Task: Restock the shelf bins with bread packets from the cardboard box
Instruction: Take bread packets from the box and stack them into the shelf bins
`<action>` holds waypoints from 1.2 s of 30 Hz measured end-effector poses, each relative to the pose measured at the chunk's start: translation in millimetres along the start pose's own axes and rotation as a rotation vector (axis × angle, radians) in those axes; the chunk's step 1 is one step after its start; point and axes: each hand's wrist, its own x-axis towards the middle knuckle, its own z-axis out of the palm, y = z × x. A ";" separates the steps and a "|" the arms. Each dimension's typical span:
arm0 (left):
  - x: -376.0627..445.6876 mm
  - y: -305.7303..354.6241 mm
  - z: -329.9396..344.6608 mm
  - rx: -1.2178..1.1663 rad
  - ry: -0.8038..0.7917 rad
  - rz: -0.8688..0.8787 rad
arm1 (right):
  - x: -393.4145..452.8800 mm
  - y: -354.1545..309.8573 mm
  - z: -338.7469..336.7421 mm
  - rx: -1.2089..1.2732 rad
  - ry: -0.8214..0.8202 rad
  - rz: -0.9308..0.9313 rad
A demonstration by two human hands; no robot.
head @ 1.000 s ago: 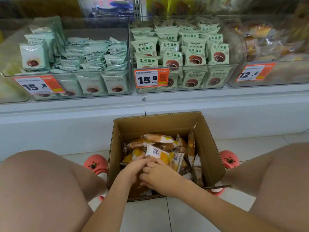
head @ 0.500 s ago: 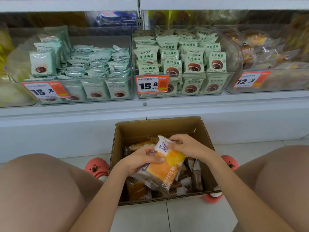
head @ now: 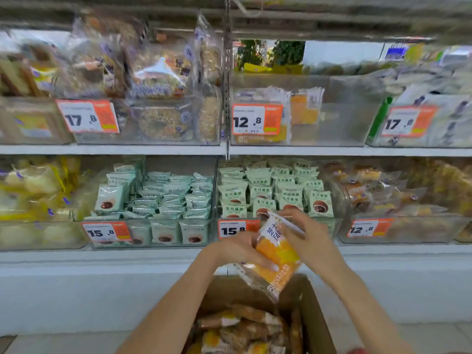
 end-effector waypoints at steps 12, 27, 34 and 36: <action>22.5 193.3 -81.3 1.063 0.124 0.245 | 86.4 -95.2 -131.1 -1.024 -0.173 -0.209; 89.4 219.8 -152.8 1.199 1.046 0.279 | 259.1 -82.0 -239.3 -0.742 0.220 -0.041; 100.5 212.8 -162.7 1.265 1.043 0.323 | 339.6 -35.8 -208.2 -0.892 -0.020 0.111; 101.9 210.3 -163.3 1.271 1.072 0.350 | 352.8 -25.9 -197.2 -0.924 -0.069 0.089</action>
